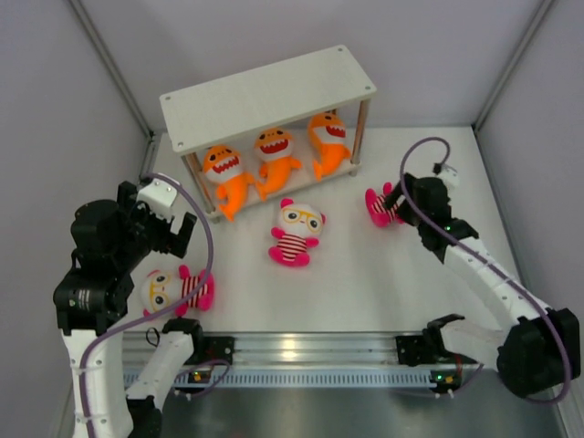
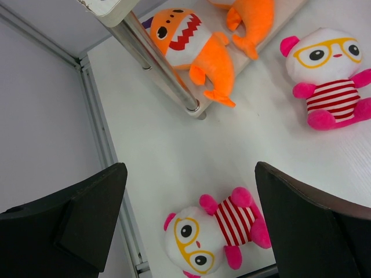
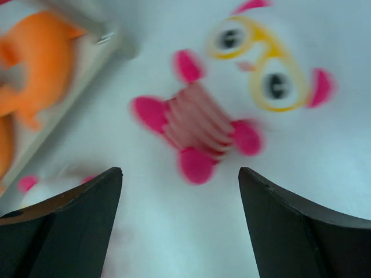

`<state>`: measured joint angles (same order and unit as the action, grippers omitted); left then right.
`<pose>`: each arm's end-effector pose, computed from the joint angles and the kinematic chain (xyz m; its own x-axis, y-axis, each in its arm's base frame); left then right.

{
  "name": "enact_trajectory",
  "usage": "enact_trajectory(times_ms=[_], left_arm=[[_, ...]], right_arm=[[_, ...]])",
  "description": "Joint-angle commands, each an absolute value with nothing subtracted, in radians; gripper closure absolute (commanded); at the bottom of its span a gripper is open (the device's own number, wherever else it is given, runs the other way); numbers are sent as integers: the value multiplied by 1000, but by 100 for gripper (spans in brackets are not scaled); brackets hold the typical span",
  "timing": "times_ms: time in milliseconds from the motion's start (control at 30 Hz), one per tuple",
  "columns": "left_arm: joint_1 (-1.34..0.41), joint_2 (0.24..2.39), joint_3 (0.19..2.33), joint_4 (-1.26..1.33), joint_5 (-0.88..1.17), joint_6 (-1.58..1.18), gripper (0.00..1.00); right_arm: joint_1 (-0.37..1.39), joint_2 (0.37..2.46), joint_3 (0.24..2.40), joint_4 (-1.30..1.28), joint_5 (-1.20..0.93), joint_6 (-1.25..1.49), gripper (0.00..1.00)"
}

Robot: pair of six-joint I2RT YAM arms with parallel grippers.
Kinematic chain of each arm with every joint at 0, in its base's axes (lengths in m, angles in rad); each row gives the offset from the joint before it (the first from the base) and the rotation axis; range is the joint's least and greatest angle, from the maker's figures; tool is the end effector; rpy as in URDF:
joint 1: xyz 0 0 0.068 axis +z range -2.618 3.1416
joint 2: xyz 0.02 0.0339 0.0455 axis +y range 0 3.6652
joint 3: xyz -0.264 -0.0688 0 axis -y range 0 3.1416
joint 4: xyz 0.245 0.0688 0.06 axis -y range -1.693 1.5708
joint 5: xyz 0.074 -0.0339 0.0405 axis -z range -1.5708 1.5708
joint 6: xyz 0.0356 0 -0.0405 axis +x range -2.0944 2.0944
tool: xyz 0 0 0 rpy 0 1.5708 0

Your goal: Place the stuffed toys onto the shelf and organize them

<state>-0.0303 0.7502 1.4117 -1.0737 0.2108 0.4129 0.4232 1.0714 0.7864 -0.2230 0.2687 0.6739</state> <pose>0.0828 -0.0100 0.4477 -0.2780 0.4010 -0.8729 0.3633 0.8851 0.2909 0.2229 0.0900 0.2813 -0.4617 0.4519 -0.7633 0.1326 0.8860 0.4443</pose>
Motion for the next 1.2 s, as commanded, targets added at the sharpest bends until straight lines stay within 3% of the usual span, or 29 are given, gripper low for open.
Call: enact_trajectory(times_ms=[0,367,633,833,967,1000,1067,1167], left_arm=[[-32,747,1427,-1049,164,388,1],[-32,749,1424,-1049,183,385,1],[-32,749,1419,-1049,173,393,1],[-32,756,1422,-1051,178,397,1],[-32,759,1428,-1051,189,397,1],[-32,759,1428,-1049,189,394,1],[-32,764,1430,-1049,189,396,1],[-32,765,1428,-1052,187,394,1]], right_arm=[[180,1124,772,-356,317,765,17],[115,1351,955,-380,445,994,16],[109,1558,1071,-338,399,934,27],[97,1600,1011,-259,379,875,48],[77,1588,934,-169,336,859,75],[72,1579,922,-158,336,853,87],[69,1568,884,-109,336,827,100],[68,1510,816,-9,350,764,100]])
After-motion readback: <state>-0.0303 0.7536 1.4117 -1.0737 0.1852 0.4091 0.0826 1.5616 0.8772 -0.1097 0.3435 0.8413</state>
